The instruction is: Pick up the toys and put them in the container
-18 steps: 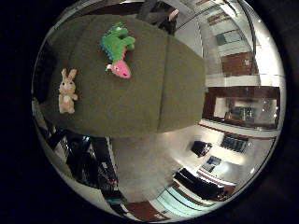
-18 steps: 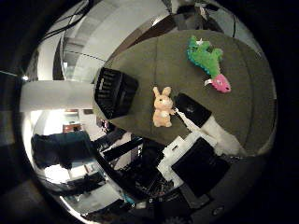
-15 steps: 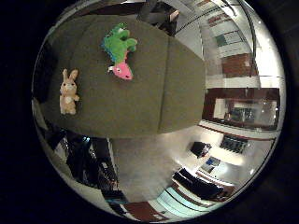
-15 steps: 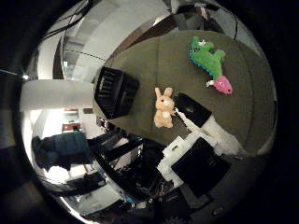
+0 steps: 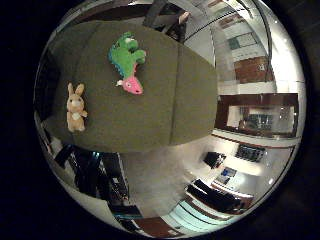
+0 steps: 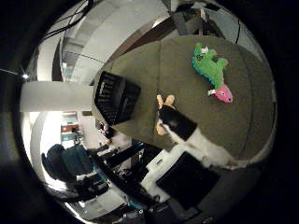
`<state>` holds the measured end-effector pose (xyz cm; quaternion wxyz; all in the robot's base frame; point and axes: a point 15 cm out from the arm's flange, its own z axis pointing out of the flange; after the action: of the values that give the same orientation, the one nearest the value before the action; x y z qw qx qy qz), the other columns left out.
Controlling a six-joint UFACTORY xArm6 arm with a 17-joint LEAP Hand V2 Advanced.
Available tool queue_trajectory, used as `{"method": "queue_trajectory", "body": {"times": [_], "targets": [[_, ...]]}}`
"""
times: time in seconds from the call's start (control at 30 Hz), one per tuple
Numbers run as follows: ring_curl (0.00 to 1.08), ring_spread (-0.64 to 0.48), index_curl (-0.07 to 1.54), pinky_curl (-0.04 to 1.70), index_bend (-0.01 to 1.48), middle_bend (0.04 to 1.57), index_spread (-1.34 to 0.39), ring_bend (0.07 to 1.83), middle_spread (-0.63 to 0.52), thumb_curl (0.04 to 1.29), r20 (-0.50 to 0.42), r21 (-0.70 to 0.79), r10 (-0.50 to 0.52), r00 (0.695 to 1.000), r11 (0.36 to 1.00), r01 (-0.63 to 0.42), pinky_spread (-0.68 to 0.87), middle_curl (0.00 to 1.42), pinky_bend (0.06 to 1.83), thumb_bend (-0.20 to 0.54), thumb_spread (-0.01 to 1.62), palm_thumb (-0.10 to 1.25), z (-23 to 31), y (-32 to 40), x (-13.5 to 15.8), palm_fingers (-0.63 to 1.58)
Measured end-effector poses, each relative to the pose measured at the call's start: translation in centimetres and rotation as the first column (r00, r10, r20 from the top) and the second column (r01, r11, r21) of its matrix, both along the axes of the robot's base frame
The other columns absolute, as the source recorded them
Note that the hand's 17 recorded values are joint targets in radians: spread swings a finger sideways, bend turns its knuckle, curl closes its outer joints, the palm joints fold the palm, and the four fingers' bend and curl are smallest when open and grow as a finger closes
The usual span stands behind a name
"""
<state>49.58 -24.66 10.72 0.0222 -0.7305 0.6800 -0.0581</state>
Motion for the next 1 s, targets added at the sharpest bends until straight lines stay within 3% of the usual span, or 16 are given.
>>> {"method": "queue_trajectory", "body": {"times": [0.23, 0.53, 0.67, 1.0], "targets": [[0.22, 0.21, 0.31, 0.00, 0.17, 0.20, -0.24, 0.38, 0.12, 0.29, -0.004, 0.013, -0.051, 0.999, 0.999, 0.051, 0.43, 0.31, 0.67, -0.028, 1.09, 0.37, -2.9, 0.0, 4.7, 0.27], [0.22, 0.24, 0.30, 0.00, 0.17, 0.20, -0.17, 0.35, 0.20, 0.28, -0.056, 0.025, -0.093, 0.994, 0.995, 0.094, 0.43, 0.32, 0.67, -0.024, 1.08, 0.37, -9.4, 0.1, 8.9, 0.18], [0.22, 0.24, 0.30, 0.00, 0.17, 0.20, -0.15, 0.34, 0.21, 0.28, -0.066, 0.025, -0.119, 0.991, 0.992, 0.120, 0.43, 0.32, 0.66, -0.019, 1.08, 0.39, -12.0, -0.7, 9.8, 0.18], [0.23, 0.24, 0.30, 0.01, 0.17, 0.20, -0.14, 0.34, 0.22, 0.29, -0.094, 0.033, -0.198, 0.976, 0.979, 0.202, 0.43, 0.32, 0.64, -0.017, 1.09, 0.49, -18.2, -3.3, 7.6, 0.17]]}}
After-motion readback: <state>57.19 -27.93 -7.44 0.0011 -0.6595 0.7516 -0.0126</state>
